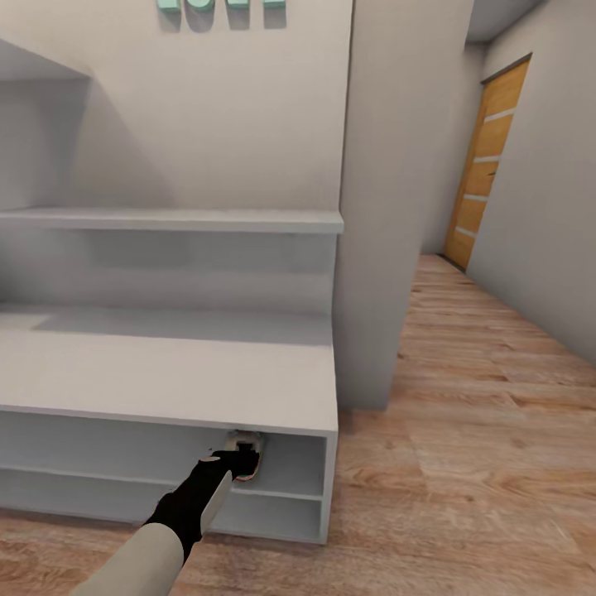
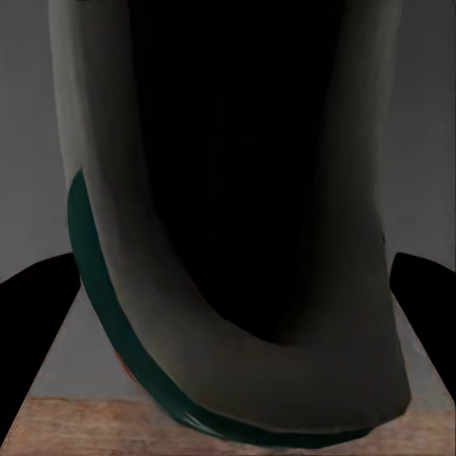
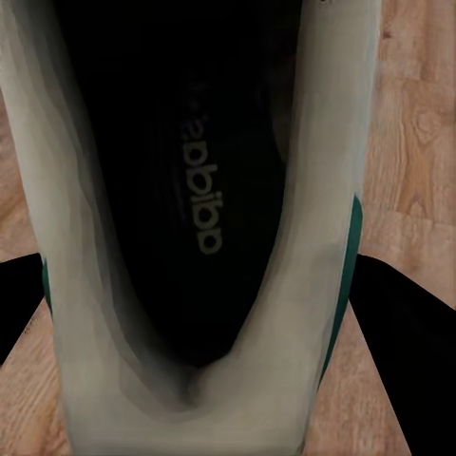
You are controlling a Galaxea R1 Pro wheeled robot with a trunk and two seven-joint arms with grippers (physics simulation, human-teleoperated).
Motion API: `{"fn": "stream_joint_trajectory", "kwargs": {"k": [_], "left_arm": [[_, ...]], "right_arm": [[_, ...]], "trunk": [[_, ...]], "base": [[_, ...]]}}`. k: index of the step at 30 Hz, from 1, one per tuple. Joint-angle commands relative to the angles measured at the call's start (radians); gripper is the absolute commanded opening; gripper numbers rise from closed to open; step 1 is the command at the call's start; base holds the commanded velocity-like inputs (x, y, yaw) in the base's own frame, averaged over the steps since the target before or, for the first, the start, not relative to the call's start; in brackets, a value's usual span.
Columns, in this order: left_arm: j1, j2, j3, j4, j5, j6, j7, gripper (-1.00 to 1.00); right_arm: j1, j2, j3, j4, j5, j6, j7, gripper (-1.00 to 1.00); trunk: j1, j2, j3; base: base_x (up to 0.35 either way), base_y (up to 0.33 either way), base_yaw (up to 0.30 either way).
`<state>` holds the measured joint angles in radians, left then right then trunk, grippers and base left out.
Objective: Pick up the two gym shoes and the two sandals from the corridor floor and place them onto the hallstand (shoe rack) in the corridor, making sure they are on the rack and not on the floor. Arrange them so the two gym shoes are next to each other and the two sandals are next to each other.
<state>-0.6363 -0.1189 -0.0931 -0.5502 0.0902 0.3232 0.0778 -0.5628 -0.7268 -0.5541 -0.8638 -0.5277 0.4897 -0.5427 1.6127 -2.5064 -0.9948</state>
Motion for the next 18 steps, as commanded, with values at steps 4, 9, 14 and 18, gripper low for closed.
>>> {"fn": "stream_joint_trajectory", "kwargs": {"k": [4, 9, 14, 18], "left_arm": [[0.000, 0.001, -0.006, -0.002, 0.010, 0.005, 0.008, -1.00], [0.000, 0.001, -0.006, -0.002, 0.010, 0.005, 0.008, -1.00], [0.000, 0.001, -0.006, -0.002, 0.010, 0.005, 0.008, -1.00], [0.000, 0.001, -0.006, -0.002, 0.010, 0.005, 0.008, -1.00]], "right_arm": [[0.000, 0.000, 0.000, -0.001, -0.008, 0.003, -0.007, -1.00], [-0.001, 0.000, 0.000, -0.001, -0.008, 0.003, -0.007, -1.00], [0.000, 0.000, 0.000, -0.001, -0.008, 0.003, -0.007, -1.00], [0.000, 0.000, 0.000, -0.001, -0.008, 0.003, -0.007, -1.00]], "trunk": [[0.000, 0.000, -0.001], [0.000, 0.000, -0.001], [0.000, 0.000, -0.001], [0.000, 0.000, -0.001]], "base": [[0.131, 0.000, 0.000], [0.030, 0.000, 0.000], [0.003, 0.000, 0.000], [0.000, 0.000, 0.000]]}}
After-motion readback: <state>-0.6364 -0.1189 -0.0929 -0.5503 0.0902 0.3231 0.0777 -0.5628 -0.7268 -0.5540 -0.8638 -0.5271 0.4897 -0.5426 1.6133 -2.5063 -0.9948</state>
